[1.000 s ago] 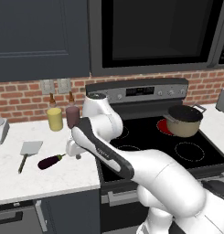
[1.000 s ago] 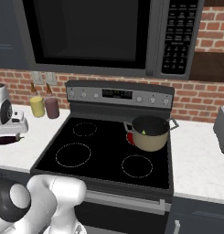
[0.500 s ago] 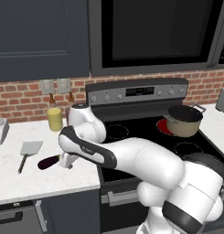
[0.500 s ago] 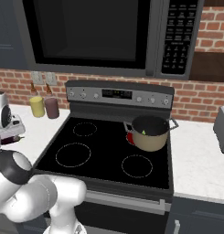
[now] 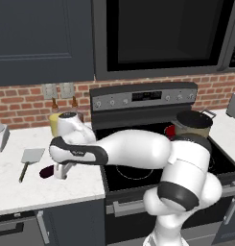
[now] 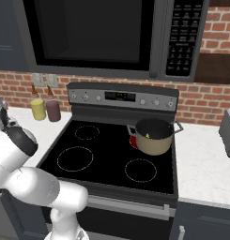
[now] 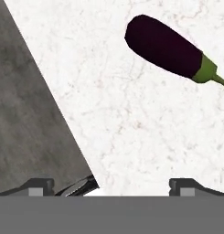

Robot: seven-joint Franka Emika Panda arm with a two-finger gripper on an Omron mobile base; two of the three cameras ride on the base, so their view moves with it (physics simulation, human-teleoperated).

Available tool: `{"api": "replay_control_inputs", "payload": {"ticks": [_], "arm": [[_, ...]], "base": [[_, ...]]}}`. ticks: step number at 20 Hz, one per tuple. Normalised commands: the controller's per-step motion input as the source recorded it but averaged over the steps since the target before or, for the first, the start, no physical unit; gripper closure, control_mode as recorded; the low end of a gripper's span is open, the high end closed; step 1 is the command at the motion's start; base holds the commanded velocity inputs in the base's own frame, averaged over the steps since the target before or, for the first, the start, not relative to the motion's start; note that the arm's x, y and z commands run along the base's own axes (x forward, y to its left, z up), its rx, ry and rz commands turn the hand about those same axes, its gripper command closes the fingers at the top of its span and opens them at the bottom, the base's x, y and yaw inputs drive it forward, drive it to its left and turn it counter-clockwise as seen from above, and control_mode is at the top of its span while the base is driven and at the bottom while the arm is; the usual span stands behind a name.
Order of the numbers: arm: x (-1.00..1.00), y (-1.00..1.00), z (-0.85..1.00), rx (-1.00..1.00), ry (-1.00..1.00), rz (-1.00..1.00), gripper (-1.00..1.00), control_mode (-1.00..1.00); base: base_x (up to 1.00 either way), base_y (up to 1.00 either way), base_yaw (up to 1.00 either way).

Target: Put the lemon wedge and eggplant in the pot. Retrieve the spatula and lightly stir the vegetables in the pot.

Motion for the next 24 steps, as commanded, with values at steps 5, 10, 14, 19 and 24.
{"api": "replay_control_inputs", "payload": {"ticks": [5,10,14,19,24], "arm": [[0.36,0.27,0.00,-0.03,0.00,0.09,-1.00,-1.00],[0.28,0.24,-0.08,-0.04,0.00,0.08,-1.00,-1.00],[0.20,0.23,-0.26,-0.04,0.00,0.10,-1.00,-1.00],[0.02,0.08,-0.28,-0.01,-0.01,0.10,-1.00,-1.00],[0.03,0.01,-0.18,0.00,-0.02,0.09,-1.00,-1.00]], "base": [[0.00,0.00,0.00],[0.00,0.00,0.00],[0.00,0.00,0.00],[0.00,0.00,0.00],[0.00,0.00,0.00]]}}
